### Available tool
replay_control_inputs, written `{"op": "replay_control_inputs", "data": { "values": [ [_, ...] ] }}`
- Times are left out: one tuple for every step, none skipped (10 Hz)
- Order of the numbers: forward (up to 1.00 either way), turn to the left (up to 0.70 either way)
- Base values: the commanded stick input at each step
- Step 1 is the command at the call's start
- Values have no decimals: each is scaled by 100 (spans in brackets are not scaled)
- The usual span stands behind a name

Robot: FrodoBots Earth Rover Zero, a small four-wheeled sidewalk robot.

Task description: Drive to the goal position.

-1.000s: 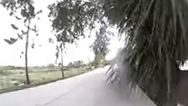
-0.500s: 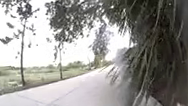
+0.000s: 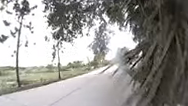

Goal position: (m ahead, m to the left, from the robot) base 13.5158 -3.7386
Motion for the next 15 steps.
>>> {"op": "replay_control_inputs", "data": {
  "values": [
    [60,1],
    [60,1],
    [60,1],
    [60,1],
    [60,1],
    [60,1],
    [60,1],
    [60,1],
    [60,1],
    [60,1],
    [60,1],
    [60,1],
    [60,1],
    [60,1],
    [60,1]
  ]
}}
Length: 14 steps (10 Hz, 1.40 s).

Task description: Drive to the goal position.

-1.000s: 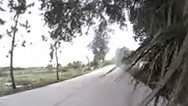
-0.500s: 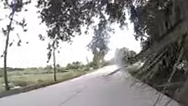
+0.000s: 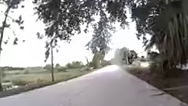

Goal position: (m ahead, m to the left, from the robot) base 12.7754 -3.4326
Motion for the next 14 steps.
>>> {"op": "replay_control_inputs", "data": {
  "values": [
    [60,1],
    [60,1],
    [60,1],
    [60,1],
    [60,1],
    [60,1],
    [60,1],
    [60,1],
    [60,1],
    [60,1],
    [60,1],
    [60,1],
    [60,1],
    [60,1]
  ]
}}
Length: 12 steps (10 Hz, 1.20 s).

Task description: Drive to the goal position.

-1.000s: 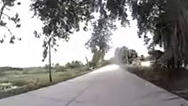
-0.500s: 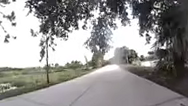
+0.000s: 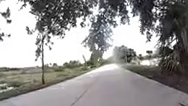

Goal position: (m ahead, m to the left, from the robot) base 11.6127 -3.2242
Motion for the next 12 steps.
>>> {"op": "replay_control_inputs", "data": {
  "values": [
    [60,1],
    [60,1],
    [60,1],
    [60,1],
    [60,1],
    [60,1],
    [60,1],
    [60,1],
    [60,1],
    [60,1],
    [60,0],
    [60,0]
  ]
}}
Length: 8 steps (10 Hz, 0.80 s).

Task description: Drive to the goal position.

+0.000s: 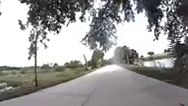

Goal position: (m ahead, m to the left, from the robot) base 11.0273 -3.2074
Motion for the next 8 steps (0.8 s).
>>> {"op": "replay_control_inputs", "data": {
  "values": [
    [60,0],
    [60,-1],
    [60,-5],
    [60,-8],
    [60,-12],
    [60,-14],
    [60,-14],
    [60,-14]
  ]
}}
